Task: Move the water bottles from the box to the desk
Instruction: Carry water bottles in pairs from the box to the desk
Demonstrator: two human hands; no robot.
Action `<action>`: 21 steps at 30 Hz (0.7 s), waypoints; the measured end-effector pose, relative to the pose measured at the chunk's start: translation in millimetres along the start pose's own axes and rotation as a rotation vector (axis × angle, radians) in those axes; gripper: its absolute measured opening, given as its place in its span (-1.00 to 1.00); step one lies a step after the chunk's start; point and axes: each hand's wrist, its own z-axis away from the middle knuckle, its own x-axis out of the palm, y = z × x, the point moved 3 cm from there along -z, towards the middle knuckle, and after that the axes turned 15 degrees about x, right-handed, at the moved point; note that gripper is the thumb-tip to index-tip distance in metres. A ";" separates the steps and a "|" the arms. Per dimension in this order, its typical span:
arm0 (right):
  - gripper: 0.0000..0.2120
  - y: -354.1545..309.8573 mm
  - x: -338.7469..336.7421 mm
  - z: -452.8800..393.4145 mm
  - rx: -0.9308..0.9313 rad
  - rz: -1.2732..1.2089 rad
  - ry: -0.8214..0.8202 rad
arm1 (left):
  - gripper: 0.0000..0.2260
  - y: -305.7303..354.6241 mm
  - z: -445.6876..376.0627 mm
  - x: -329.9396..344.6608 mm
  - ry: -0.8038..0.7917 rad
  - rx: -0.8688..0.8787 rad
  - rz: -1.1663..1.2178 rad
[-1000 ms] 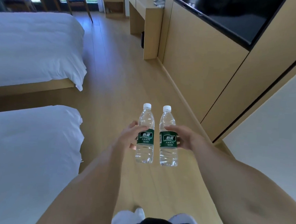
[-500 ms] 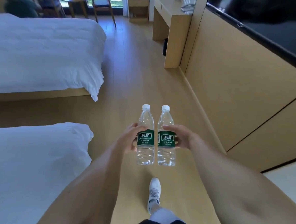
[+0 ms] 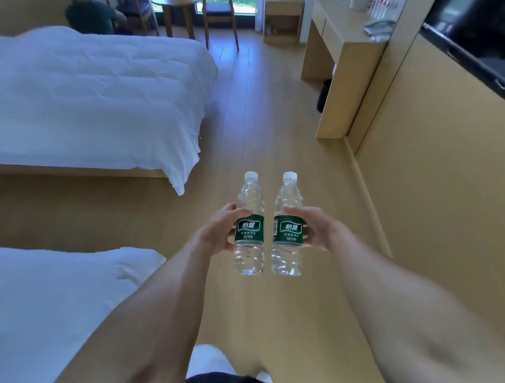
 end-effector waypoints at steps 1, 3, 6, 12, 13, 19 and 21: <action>-0.52 -12.1 -3.0 -7.8 -0.003 -0.006 0.005 | -0.72 4.4 -13.9 -2.0 -0.003 -0.001 0.001; -0.52 -35.3 -8.1 -23.9 0.002 -0.010 0.006 | -0.73 12.6 -42.4 -5.4 -0.017 -0.003 0.004; -0.53 -71.4 -17.2 -51.7 0.001 -0.008 0.018 | -0.73 23.7 -92.4 -10.8 -0.052 0.003 0.014; -0.49 -158.5 -30.4 -118.8 0.003 -0.024 0.096 | -0.68 53.7 -211.7 -31.7 -0.140 0.022 0.028; -0.48 -174.9 -30.2 -129.4 0.011 -0.028 0.104 | -0.67 61.4 -231.2 -37.0 -0.151 0.023 0.034; -0.46 -269.3 -23.6 -183.5 0.015 -0.069 0.132 | -0.68 111.9 -337.9 -70.9 -0.207 0.024 0.040; -0.46 -295.7 -23.3 -196.6 0.013 -0.082 0.144 | -0.69 125.4 -366.6 -78.3 -0.218 0.015 0.031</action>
